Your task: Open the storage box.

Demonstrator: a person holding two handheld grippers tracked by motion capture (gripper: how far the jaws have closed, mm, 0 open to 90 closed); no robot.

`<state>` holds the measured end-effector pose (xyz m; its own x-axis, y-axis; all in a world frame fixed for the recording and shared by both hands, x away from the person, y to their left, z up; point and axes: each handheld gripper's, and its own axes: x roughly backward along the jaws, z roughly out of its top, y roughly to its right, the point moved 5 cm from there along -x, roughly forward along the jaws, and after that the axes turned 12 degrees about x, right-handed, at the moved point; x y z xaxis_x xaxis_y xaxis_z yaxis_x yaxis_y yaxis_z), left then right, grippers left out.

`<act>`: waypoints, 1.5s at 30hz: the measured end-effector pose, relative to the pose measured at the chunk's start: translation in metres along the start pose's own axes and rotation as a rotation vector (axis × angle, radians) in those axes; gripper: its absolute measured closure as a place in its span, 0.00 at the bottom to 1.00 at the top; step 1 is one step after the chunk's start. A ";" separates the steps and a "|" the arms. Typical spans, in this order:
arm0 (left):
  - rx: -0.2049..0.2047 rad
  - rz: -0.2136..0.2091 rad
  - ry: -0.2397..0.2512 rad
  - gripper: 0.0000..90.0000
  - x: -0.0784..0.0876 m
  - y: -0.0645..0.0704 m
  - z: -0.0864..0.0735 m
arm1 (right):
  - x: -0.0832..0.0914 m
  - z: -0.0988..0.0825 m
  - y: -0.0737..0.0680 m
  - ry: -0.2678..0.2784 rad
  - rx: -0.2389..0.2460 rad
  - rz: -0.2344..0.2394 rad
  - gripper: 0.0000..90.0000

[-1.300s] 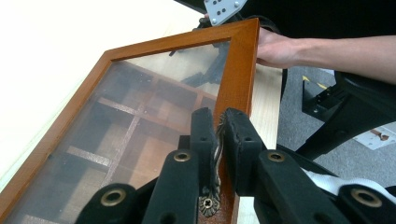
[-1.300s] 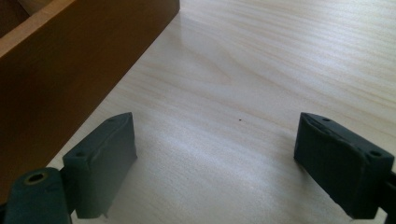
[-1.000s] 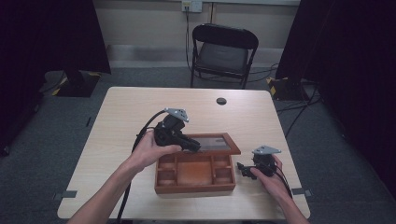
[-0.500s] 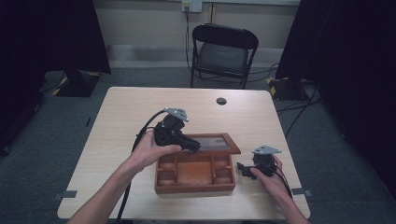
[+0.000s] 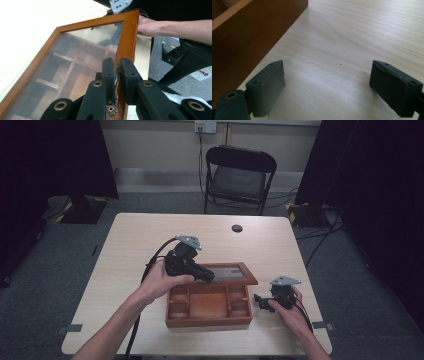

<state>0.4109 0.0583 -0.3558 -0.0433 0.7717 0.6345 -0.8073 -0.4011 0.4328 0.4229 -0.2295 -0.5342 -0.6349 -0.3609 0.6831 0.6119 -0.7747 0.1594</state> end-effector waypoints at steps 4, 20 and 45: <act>0.000 0.001 0.006 0.91 0.000 0.000 0.000 | 0.000 0.000 0.000 0.000 0.001 0.000 0.13; 0.001 -0.001 0.001 0.91 -0.001 0.000 0.000 | 0.000 0.000 0.000 0.000 0.000 0.000 0.13; -0.002 -0.007 -0.015 0.91 -0.001 0.000 0.001 | 0.000 0.000 0.000 0.000 0.001 0.000 0.13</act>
<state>0.4117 0.0577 -0.3559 -0.0290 0.7668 0.6412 -0.8088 -0.3949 0.4357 0.4230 -0.2295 -0.5342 -0.6351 -0.3609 0.6829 0.6124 -0.7741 0.1605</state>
